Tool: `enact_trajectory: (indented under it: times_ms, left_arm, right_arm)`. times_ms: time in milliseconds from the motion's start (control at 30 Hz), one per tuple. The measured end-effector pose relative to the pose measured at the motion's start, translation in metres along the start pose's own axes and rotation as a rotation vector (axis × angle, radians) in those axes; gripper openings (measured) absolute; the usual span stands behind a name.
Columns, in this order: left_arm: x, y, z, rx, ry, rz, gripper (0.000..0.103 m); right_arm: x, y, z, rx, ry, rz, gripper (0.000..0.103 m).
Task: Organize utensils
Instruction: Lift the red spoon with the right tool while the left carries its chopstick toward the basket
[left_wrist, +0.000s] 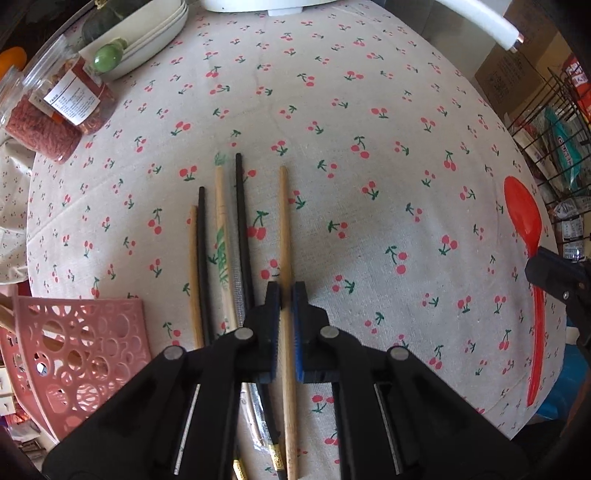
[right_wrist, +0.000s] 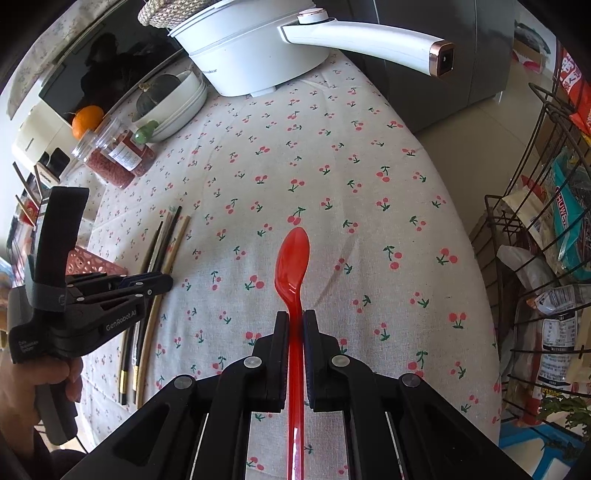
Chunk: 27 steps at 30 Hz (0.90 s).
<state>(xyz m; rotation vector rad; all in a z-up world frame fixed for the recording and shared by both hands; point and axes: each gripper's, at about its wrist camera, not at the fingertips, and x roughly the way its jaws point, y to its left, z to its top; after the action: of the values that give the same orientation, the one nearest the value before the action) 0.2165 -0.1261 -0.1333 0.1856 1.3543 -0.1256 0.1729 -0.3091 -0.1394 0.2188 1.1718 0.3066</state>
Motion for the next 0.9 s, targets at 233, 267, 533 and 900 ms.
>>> enact_trajectory:
  times_ms: [233, 267, 533, 900]
  left_arm:
    - [-0.023, 0.000, -0.039, -0.034, -0.123, -0.075, 0.007]
    - [-0.031, -0.001, -0.044, -0.031, -0.146, -0.088, 0.007]
    - [-0.118, 0.008, -0.091, 0.007, -0.384, -0.169, 0.007]
    - [-0.188, 0.046, -0.144, -0.002, -0.792, -0.202, 0.007]
  right_arm:
    - [-0.011, 0.009, -0.004, 0.013, -0.046, 0.034, 0.008]
    - [-0.014, 0.011, -0.005, 0.013, -0.056, 0.040, 0.008]
    - [-0.044, 0.021, -0.011, 0.037, -0.165, 0.079, 0.008]
    - [-0.091, 0.048, -0.020, -0.002, -0.383, 0.125, 0.008]
